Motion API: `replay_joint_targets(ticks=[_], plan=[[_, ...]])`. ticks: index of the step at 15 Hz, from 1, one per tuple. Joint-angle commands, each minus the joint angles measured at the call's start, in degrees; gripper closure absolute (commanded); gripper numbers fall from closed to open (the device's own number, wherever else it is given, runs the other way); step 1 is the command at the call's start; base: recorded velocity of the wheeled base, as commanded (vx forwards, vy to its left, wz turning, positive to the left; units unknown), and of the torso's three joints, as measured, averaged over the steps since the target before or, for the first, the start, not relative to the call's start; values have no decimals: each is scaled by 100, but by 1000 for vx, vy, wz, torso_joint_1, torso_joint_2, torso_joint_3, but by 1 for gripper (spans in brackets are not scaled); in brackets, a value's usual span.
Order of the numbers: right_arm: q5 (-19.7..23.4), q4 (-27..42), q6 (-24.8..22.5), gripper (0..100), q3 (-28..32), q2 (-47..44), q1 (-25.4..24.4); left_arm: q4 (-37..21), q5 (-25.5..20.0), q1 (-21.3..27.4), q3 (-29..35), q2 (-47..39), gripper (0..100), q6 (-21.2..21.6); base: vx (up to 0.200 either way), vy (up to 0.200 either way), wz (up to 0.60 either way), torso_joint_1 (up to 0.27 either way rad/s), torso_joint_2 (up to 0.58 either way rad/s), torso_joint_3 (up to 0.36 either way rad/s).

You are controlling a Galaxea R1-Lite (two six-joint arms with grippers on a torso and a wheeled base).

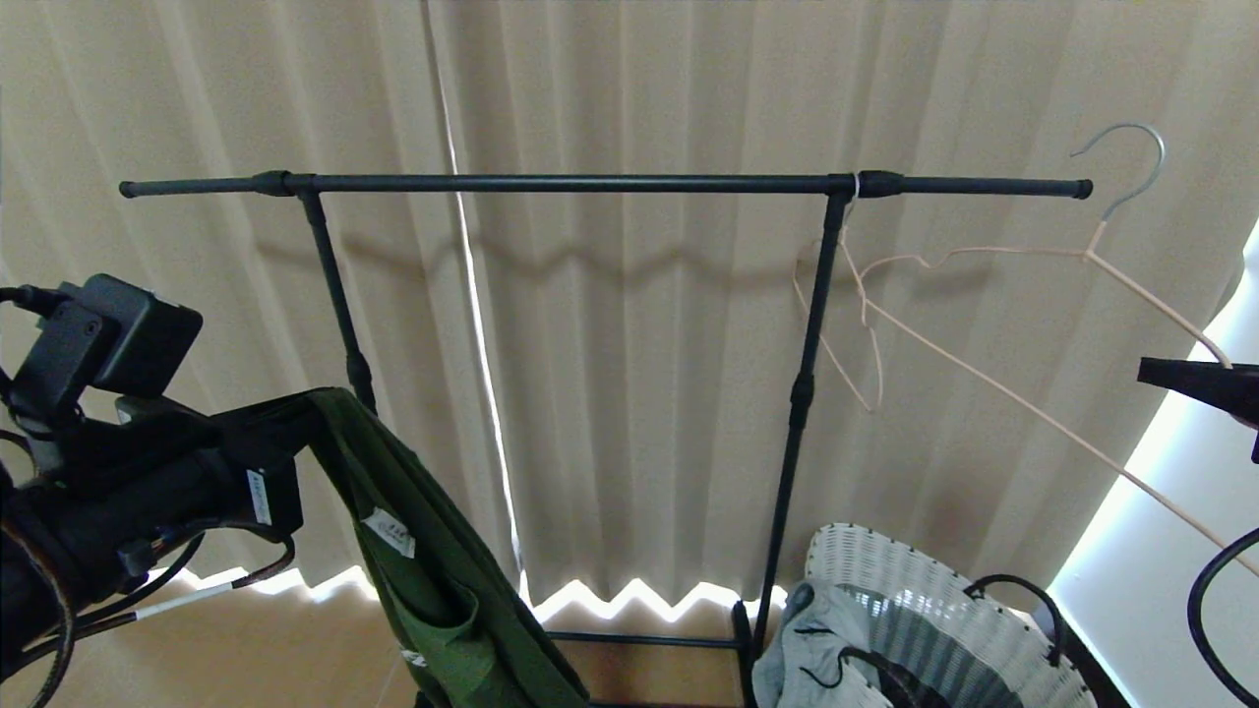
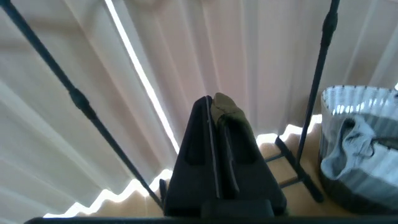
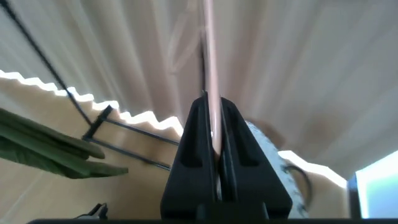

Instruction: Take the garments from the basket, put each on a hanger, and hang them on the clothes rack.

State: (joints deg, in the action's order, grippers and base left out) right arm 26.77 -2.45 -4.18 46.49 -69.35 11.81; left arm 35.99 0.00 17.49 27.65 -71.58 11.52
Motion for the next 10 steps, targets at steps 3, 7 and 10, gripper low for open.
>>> replay_joint_targets(ticks=[3, 7, 10], plan=[[-5, -1, -4, 100, -44, -26, -135, 5, 0, 0, 4, -31, 100, 17, 0, 200, 0, 6, 2, -1], [-14, -10, -4, 100, -26, -8, -206, 5, 0, 0, -5, -31, 100, 17, 0, 200, 0, -1, 5, 1], [-67, -344, -30, 100, -62, 62, -197, 14, 9, 0, -14, -31, 100, 35, 0, 0, 0, 0, 0, 0]])
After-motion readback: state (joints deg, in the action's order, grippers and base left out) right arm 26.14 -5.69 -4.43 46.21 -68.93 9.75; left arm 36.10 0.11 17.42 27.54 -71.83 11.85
